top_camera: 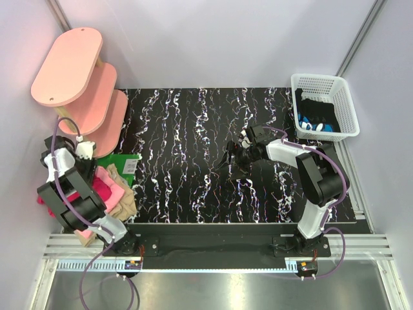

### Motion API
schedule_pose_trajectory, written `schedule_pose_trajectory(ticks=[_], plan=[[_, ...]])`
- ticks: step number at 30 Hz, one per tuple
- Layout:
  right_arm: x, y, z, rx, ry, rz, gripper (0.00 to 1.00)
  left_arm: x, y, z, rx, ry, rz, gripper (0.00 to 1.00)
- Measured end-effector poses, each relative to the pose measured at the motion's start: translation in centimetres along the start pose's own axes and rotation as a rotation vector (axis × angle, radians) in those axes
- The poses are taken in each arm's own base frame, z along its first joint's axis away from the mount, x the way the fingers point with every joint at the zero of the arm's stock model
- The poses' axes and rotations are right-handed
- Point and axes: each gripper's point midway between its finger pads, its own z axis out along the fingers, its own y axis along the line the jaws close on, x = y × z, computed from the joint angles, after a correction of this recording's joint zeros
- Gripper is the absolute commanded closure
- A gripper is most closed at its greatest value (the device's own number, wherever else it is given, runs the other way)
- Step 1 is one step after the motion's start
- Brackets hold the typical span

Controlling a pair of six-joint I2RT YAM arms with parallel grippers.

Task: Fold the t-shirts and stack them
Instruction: Smooth out wrinkles on the folded tshirt

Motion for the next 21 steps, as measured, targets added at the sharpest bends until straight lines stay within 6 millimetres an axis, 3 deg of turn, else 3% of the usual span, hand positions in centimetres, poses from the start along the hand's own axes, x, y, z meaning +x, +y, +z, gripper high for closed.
schedule_pose_trajectory(ticks=[4, 8, 12, 15, 17, 19, 21], plan=[[0.0, 0.0, 0.0, 0.000, 0.001, 0.000, 0.11, -0.2, 0.1, 0.4, -0.014, 0.008, -0.007, 0.47], [0.0, 0.0, 0.0, 0.000, 0.001, 0.000, 0.11, -0.5, 0.0, -0.7, -0.030, -0.017, -0.003, 0.45], [0.0, 0.0, 0.0, 0.000, 0.001, 0.000, 0.11, -1.1, -1.4, -4.3, -0.016, -0.092, 0.026, 0.43], [0.0, 0.0, 0.0, 0.000, 0.001, 0.000, 0.11, -2.3, -3.0, -8.6, -0.003, -0.191, 0.078, 0.43], [0.0, 0.0, 0.0, 0.001, 0.001, 0.000, 0.11, -2.6, -3.9, -10.3, -0.011, -0.237, 0.116, 0.43], [0.0, 0.0, 0.0, 0.001, 0.001, 0.000, 0.11, -2.1, -5.0, -11.0, -0.012, -0.252, 0.154, 0.43], [0.0, 0.0, 0.0, 0.001, 0.001, 0.000, 0.11, -1.1, -6.1, -10.0, 0.010, -0.229, 0.177, 0.44]])
